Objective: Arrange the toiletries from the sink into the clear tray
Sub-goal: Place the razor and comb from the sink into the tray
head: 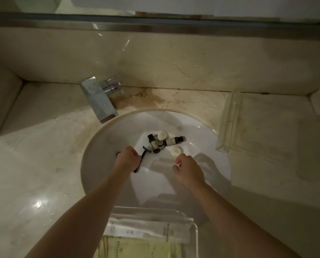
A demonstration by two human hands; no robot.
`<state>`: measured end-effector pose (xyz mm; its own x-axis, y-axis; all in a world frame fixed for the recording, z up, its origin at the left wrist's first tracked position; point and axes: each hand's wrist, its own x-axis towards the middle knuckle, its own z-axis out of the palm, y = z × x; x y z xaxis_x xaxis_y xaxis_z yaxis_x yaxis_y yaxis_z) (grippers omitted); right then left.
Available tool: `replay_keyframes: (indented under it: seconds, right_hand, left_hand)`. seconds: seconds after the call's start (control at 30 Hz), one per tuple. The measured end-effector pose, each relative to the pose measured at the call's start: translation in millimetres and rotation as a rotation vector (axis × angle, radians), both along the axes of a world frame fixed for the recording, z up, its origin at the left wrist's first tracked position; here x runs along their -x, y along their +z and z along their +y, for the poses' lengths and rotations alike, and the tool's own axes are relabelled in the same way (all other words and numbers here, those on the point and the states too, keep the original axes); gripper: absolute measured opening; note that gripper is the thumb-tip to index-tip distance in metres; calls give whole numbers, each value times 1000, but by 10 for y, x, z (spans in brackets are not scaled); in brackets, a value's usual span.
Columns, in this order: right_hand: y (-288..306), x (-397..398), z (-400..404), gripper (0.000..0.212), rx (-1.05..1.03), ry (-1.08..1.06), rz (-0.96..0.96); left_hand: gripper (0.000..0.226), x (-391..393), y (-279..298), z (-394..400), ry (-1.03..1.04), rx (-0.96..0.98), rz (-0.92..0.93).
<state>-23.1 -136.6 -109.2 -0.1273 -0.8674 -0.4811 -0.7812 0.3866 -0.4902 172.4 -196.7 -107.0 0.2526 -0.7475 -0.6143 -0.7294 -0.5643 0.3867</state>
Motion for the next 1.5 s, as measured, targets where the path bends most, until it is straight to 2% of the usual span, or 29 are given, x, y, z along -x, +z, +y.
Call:
replay_keyframes:
  seconds: [0.13,0.27,0.33,0.5,0.63,0.8,0.87,0.97,1.07,1.13,1.2,1.33,1.43,1.5]
  right_hand:
    - [-173,-100,-100,27,-53,115,-98]
    - [-253,-303,-206,47,-146,282,-226]
    - [-284,-417,-254,56,-166,376,-228]
    - [-438,-739,-434,65,-207,647,-103]
    - [-480,-880,-473,58,-198,749,5]
    - [-465,-914,-403,27,-42,655,107]
    - [-464,-867,-379,28,-37,657,137]
    - [-455,-789,-355,33,-64,586,123]
    - [-370,-730,-322,54,-99,366,-9]
    - [-302,-690,-306,45,-123,202,-110]
    - [-214,-647,-280,37,-117,40,-243]
    - [65,-577,-167,36,-96,-191,-530]
    - [316,-526,-28,24,-40,-300,-633]
    - [458,-503,97,24,9,-360,-665]
  left_hand:
    - [19,-44,-143,-16,39,-30,-61]
    - [41,-95,-230,12,35,-67,-122]
    - [48,-96,-254,36,6,-64,-157]
    - [37,-133,-304,49,-77,-63,-250]
    - [26,-185,-297,52,-178,-61,-302]
    - [28,-223,-294,66,-232,-41,-299]
    - [28,-236,-286,58,-164,-26,-204]
    - [22,-237,-253,45,76,4,44]
    - [31,-197,-142,36,256,7,289]
    - [32,-167,-19,42,344,9,474]
    - [35,-159,113,57,354,-2,583]
    - [42,-159,364,139,404,-12,822]
    - [44,-165,540,255,372,-17,979]
    - [46,-185,650,355,308,-10,1039]
